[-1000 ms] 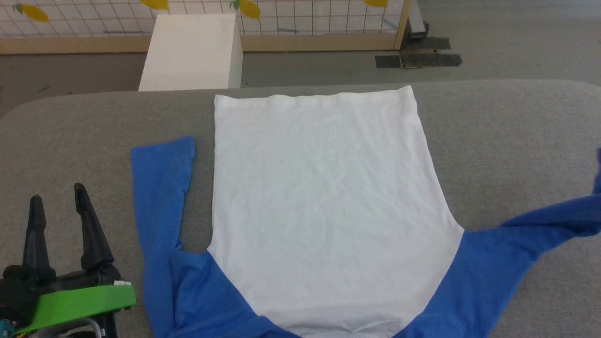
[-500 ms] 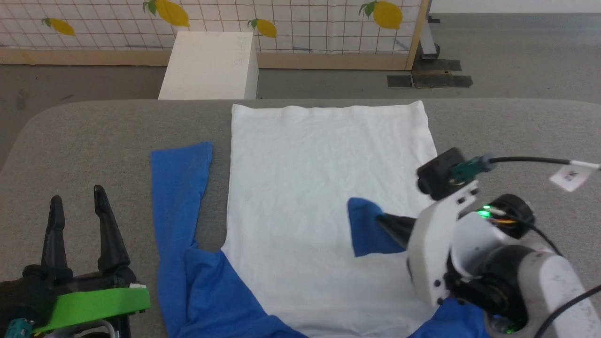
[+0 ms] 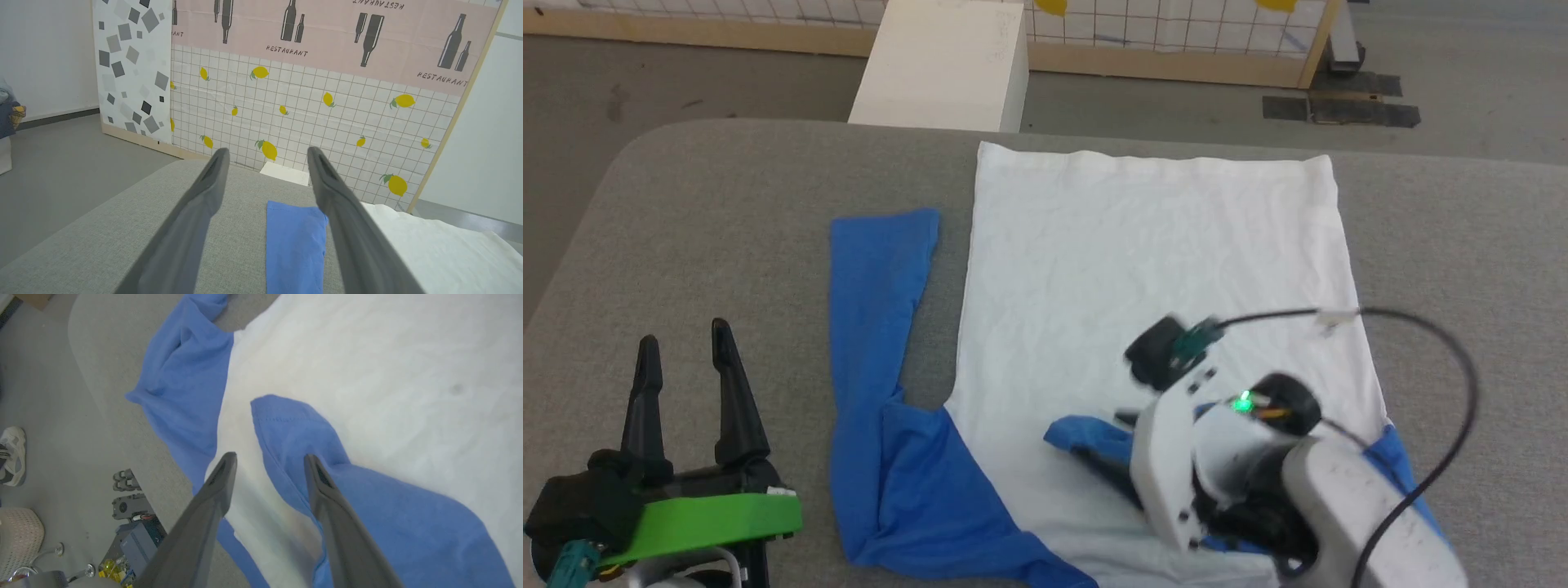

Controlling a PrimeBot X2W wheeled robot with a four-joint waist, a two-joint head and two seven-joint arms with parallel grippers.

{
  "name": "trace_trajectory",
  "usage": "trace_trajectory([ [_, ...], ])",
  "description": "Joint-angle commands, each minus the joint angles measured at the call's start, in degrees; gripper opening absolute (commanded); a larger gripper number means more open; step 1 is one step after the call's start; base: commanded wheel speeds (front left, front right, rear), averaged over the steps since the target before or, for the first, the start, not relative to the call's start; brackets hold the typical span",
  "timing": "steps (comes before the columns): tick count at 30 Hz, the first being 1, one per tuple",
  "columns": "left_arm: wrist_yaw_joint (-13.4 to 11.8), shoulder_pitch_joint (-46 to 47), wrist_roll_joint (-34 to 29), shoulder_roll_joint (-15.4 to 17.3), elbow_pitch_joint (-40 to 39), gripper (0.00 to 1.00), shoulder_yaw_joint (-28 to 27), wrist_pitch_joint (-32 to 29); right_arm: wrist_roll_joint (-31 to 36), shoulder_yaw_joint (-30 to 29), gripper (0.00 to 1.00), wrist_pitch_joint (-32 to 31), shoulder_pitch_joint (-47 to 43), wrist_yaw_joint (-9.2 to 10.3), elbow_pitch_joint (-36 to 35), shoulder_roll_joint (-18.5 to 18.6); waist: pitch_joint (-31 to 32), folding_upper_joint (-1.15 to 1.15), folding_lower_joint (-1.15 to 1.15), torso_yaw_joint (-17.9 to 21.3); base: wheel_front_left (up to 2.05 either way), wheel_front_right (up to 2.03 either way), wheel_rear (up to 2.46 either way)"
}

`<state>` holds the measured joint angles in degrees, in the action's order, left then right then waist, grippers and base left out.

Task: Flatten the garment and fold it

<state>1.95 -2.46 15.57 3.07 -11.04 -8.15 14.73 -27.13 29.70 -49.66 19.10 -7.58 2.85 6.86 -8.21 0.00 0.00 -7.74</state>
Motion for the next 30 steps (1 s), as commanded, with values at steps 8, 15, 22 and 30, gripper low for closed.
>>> trace_trajectory([
  [8, 0.7, 1.14, -2.82, 0.59, 2.22, 1.0, -0.01, 0.27, 1.38, -20.93, 1.0, 16.33, 1.07, 0.09, -8.89, -0.23, 1.47, 0.0, 0.0, 2.68, 0.0, 0.0, 0.0],
  [15, 0.9, 2.03, -3.95, 1.3, 5.0, 1.0, 0.45, 0.27, 9.55, -36.65, 1.0, 33.12, -5.41, 0.09, -13.3, -0.73, 2.87, 0.0, 0.0, 5.53, 0.0, 0.0, 0.0],
  [22, 0.71, 1.83, -4.42, 1.72, 8.38, 1.0, 1.27, -0.77, 15.36, -44.22, 1.0, 47.06, -13.81, 0.09, -7.81, -2.91, 3.6, 0.0, 0.0, 7.62, 0.0, 0.0, 0.0],
  [30, 2.52, 14.23, -0.07, 5.03, 17.08, 1.0, 1.33, -10.35, 13.18, -47.91, 1.0, 51.02, -15.07, 0.09, -5.52, -3.94, -1.53, 0.0, 0.0, 6.95, 0.0, 0.0, 0.0],
])
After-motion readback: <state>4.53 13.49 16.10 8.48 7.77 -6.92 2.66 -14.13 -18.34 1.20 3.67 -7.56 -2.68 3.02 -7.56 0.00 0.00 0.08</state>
